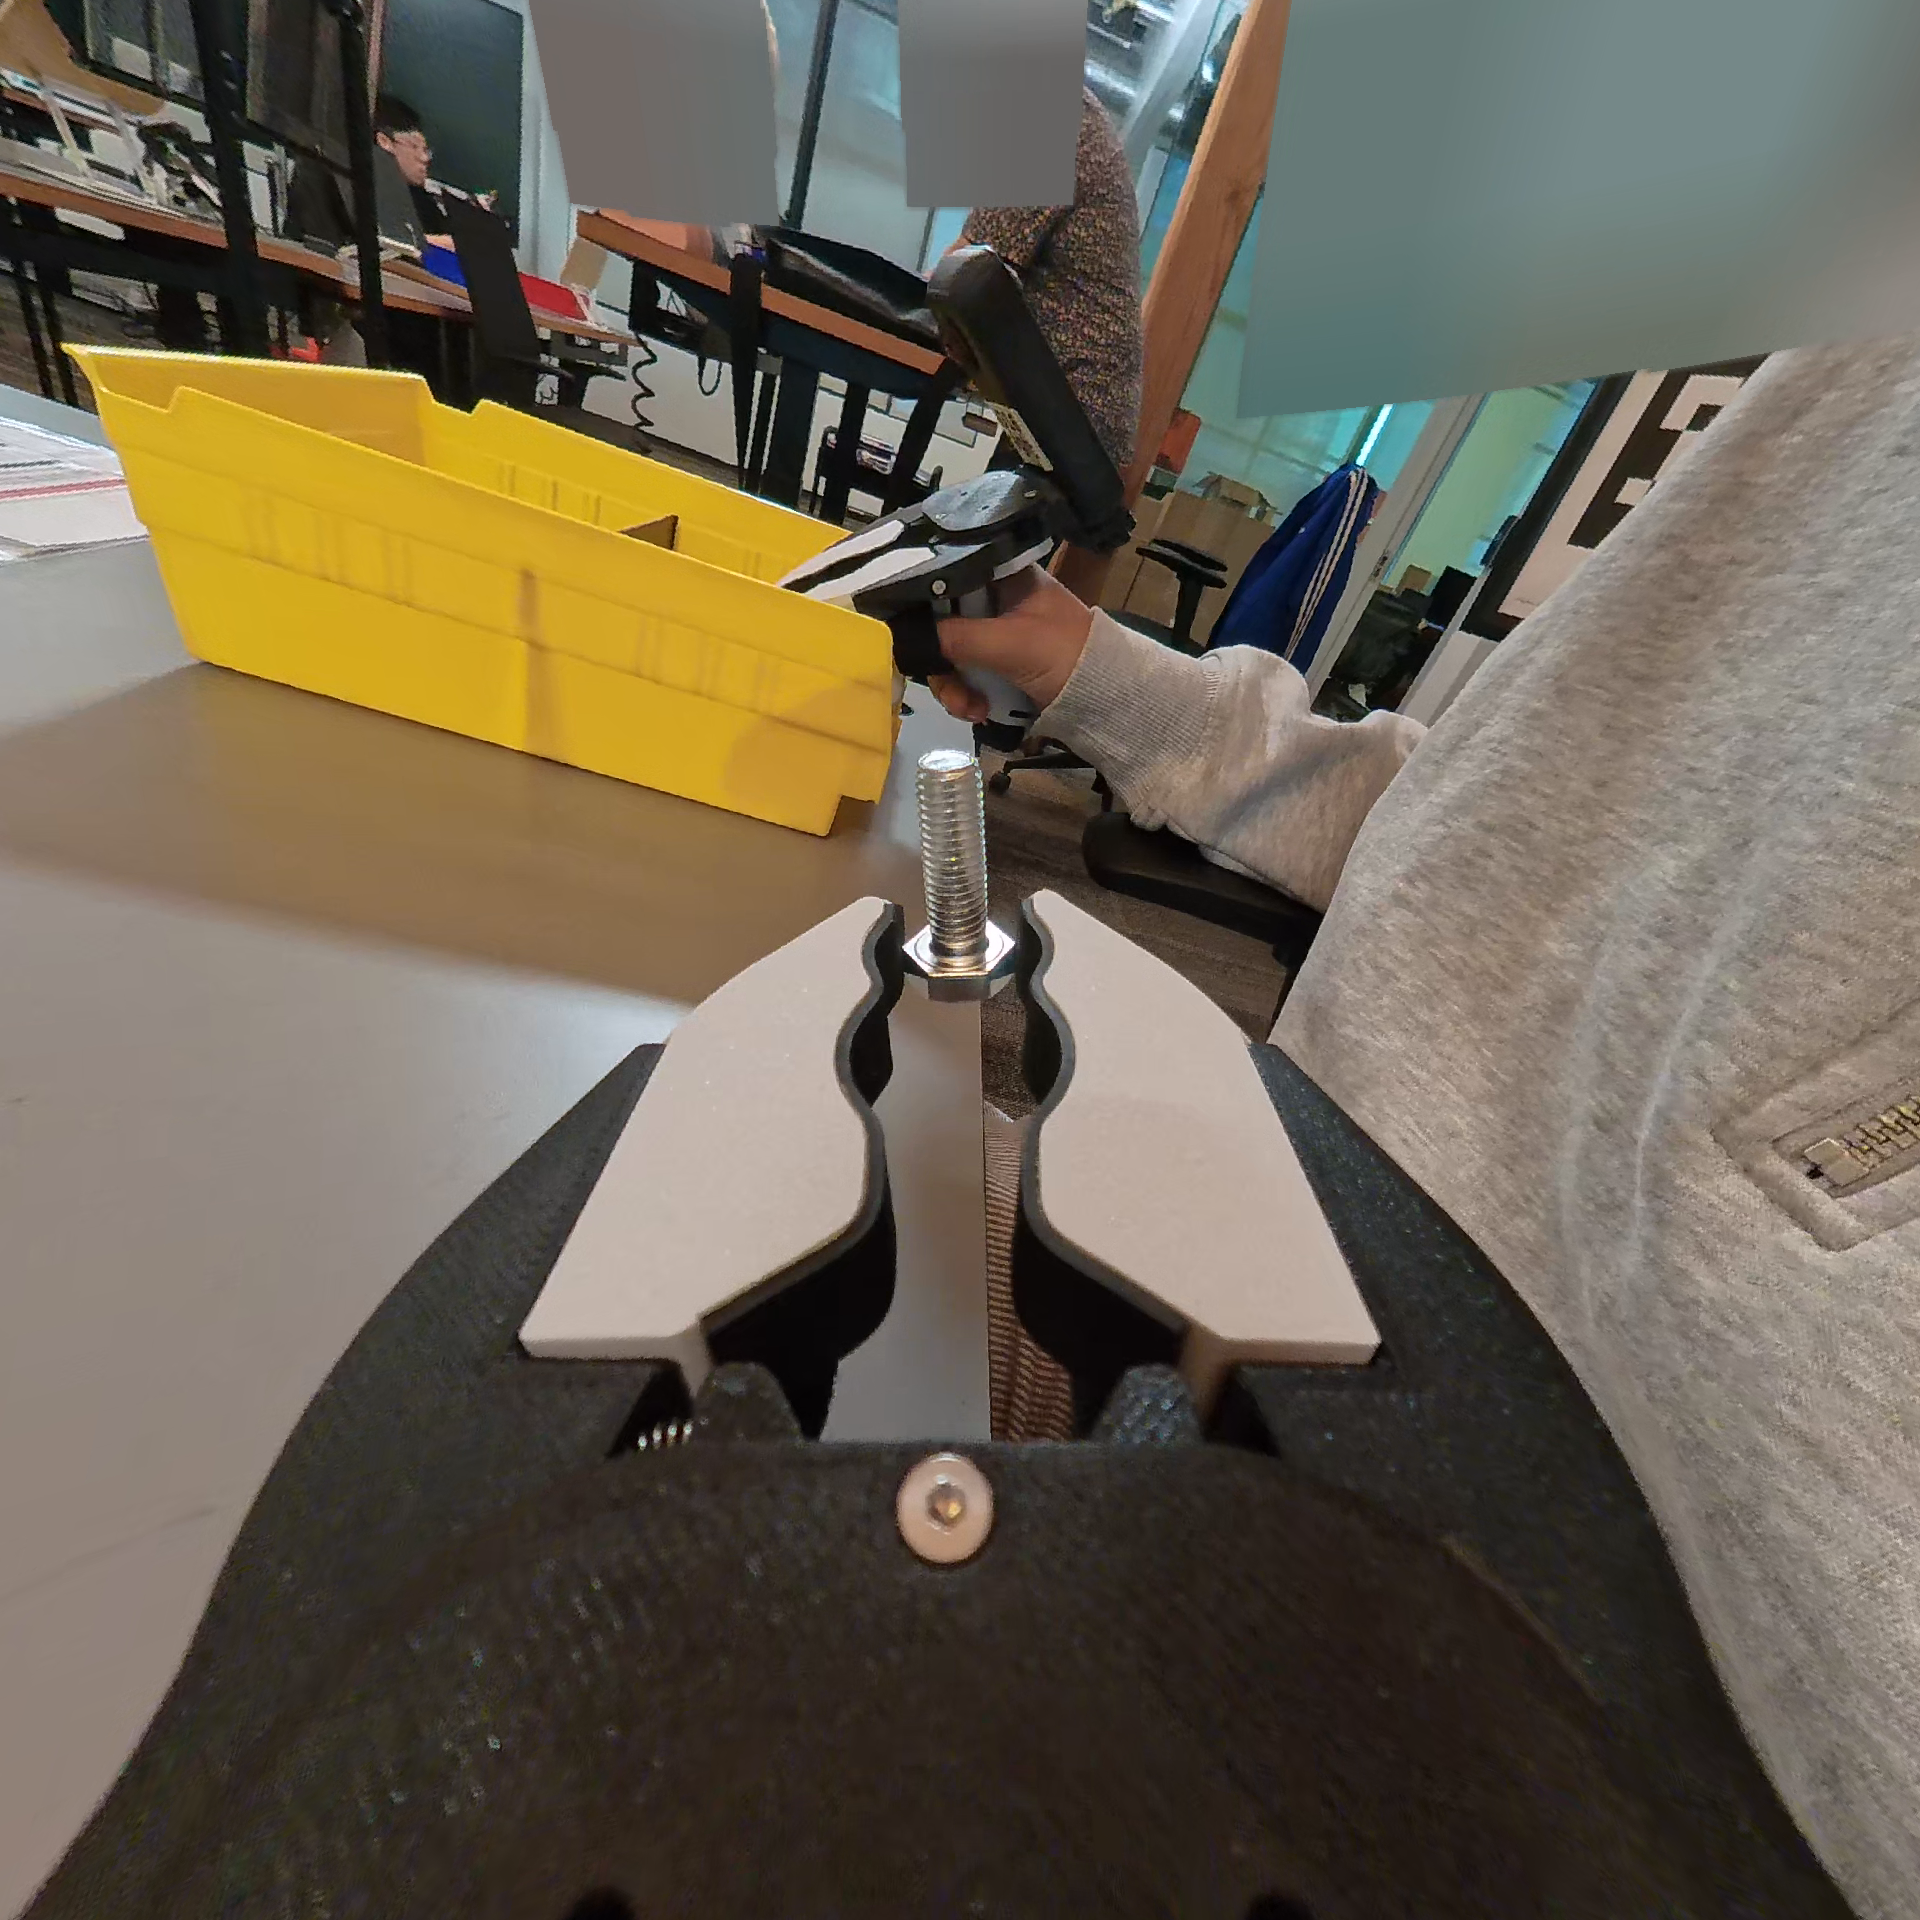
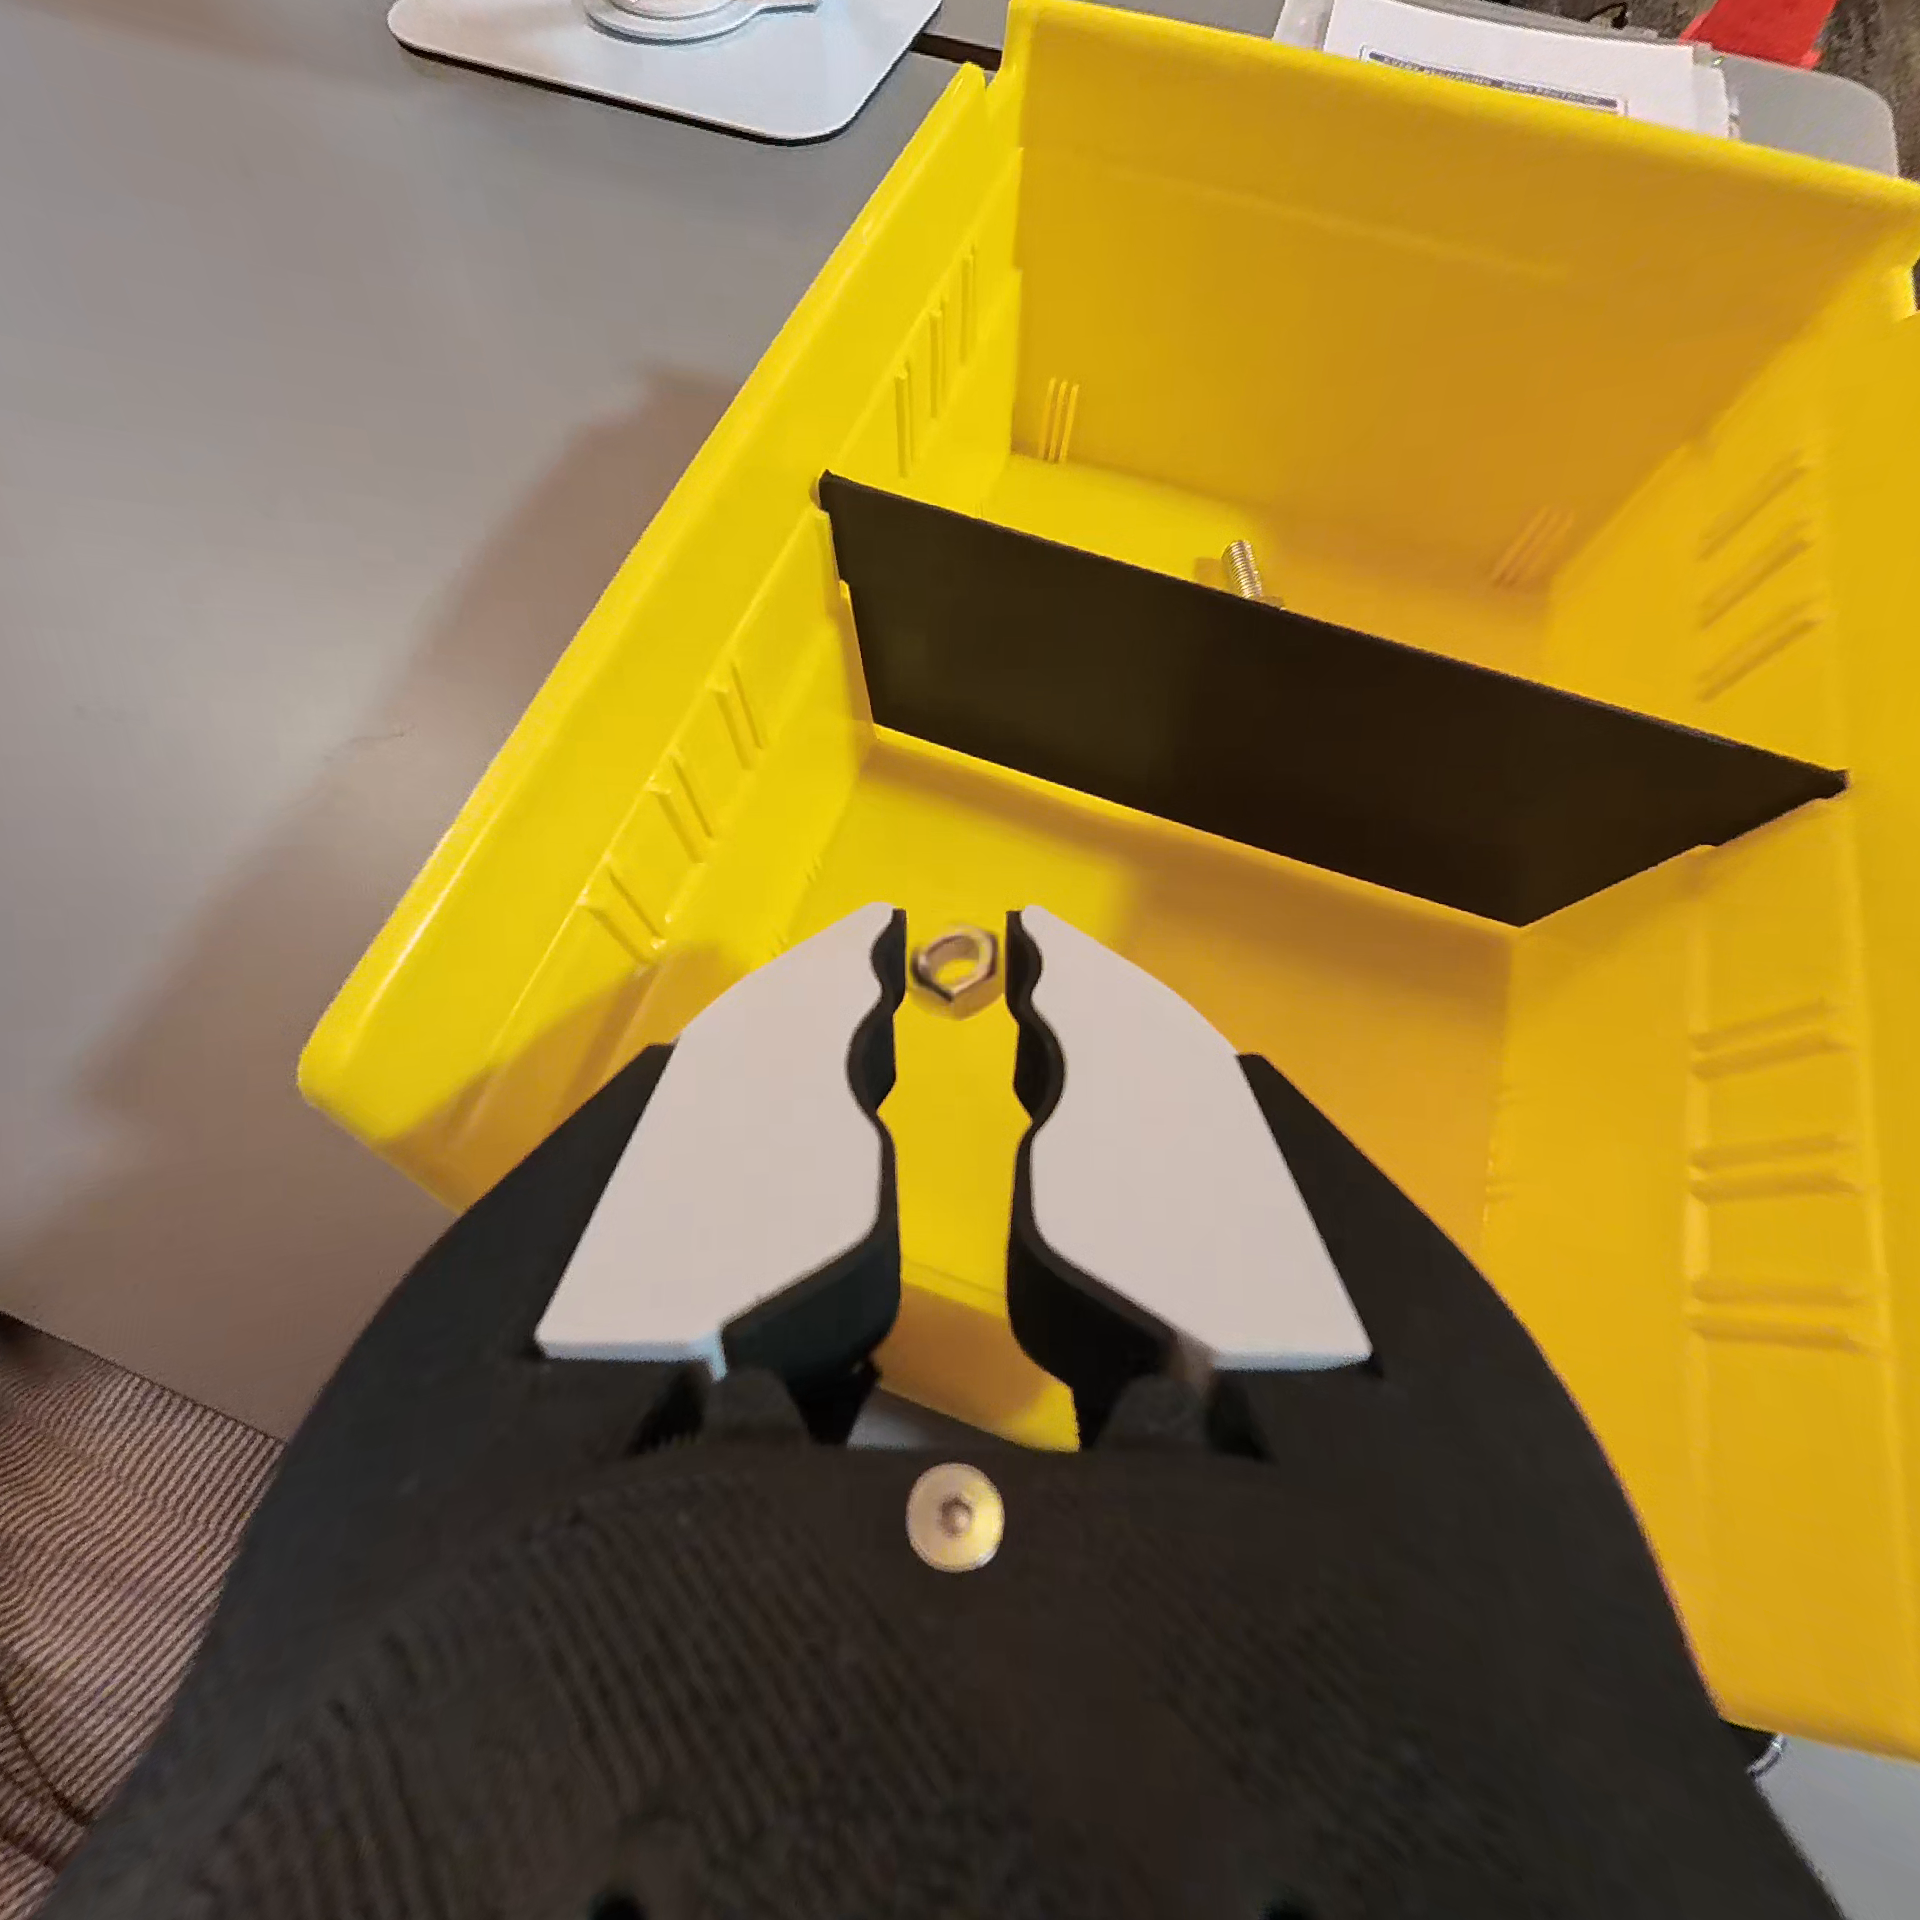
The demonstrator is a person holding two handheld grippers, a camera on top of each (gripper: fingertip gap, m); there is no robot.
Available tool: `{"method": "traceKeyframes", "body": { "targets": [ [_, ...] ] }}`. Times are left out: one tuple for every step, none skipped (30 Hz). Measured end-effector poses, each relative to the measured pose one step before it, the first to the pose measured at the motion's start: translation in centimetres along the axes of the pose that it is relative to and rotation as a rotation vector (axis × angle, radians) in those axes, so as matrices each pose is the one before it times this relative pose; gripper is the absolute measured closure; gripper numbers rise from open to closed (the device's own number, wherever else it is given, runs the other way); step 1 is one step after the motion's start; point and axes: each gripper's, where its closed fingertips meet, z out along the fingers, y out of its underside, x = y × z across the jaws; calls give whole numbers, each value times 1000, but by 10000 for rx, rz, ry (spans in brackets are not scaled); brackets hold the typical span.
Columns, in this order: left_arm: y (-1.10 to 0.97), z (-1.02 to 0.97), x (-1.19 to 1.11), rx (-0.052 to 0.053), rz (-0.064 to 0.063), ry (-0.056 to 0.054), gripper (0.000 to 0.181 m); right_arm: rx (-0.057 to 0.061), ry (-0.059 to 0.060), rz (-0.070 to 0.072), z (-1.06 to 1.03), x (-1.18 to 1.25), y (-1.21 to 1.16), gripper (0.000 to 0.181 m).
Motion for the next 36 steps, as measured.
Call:
{"method": "traceKeyframes", "body": {
  "targets": [
    [-4,2,4,3,-5,0,160,-2,22,-19,-4,15,3,162],
    [-1,0,9,1,-5,4,160,-3,20,-7,9,17,-5,162],
    [4,6,17,0,0,4,160,7,23,-14,-3,13,-17,162],
    [2,-1,5,-2,-2,3,160,10,32,-31,-19,23,-21,162],
    [15,9,10,-6,-12,8,160,30,79,-54,-36,74,-65,162],
    [6,6,-8,-1,-16,2,160,80,129,-88,-93,114,-157,162],
    [-11,1,-11,15,-8,-8,160,134,147,-106,-152,121,-264,162],
    [-32,-7,2,16,-12,-2,160,194,139,-102,-209,109,-393,162],
    [-25,-4,-9,15,-16,-4,160,285,122,-103,-285,48,-533,163],
    [-37,-19,-28,25,-11,-17,160,394,119,-125,-373,4,-734,164],
    [-36,-20,-31,24,-10,-18,160,506,104,-160,-490,-85,-971,164],
    [-28,-17,-39,23,-14,-17,160,670,-21,-206,-595,-367,-1304,165],
    [-40,-16,-54,25,-9,-29,160,828,-190,-212,-676,-762,-1654,166],
    [-33,-22,-65,22,0,-39,160,882,-314,-155,-658,-1100,-1903,167],
    [-25,-11,-72,23,3,-43,160,844,-457,-75,-496,-1500,-1975,168],
    [-39,1,-68,28,2,-46,160,745,-579,35,-210,-1869,-1842,168],
    [-27,22,-66,26,-4,-44,160,633,-682,153,97,-2184,-1538,170],
    [-9,27,-8,19,-1,-17,160,505,-779,208,401,-2463,-1104,171],
    [-11,46,17,11,1,-16,160,345,-788,190,654,-2507,-556,173],
    [-53,59,46,27,-17,-28,160,185,-709,165,835,-2349,-32,176],
    [-109,54,151,67,-29,5,160,13,-643,128,932,-2087,418,178],
    [-104,66,246,57,-20,55,160,-188,-595,139,988,-1780,777,178],
    [-32,78,237,20,18,43,160,-355,-526,255,1012,-1405,1063,176],
    [18,85,196,-7,60,4,160,-398,-489,410,979,-1114,1164,173],
    [18,86,143,-11,82,-18,160,-346,-535,553,910,-949,1124,169],
    [-3,86,124,3,84,-29,160,-286,-515,677,768,-726,968,166],
    [0,81,86,-8,80,-37,161,-86,-444,661,560,-521,555,164],
    [72,73,5,-53,83,-86,161,176,-368,507,300,-399,84,164],
    [173,84,-86,-120,86,-139,161,263,-217,313,109,-204,-179,166],
    [211,90,-90,-152,96,-141,161,171,-101,96,23,-82,-167,166],
    [193,74,-28,-129,104,-103,161,-30,21,-91,19,54,48,166],
    [103,79,49,-78,94,-51,161,-181,137,-194,39,189,236,166],
    [44,70,146,-39,65,2,161,-171,94,-212,58,80,254,165],
    [49,87,155,-41,22,32,161,-73,-37,-144,77,-145,109,165],
    [58,77,135,-31,-12,28,161,11,-80,-56,107,-237,-17,165],
    [74,89,134,-29,-37,49,161,30,-55,-44,103,-211,-31,168]
  ]
}}
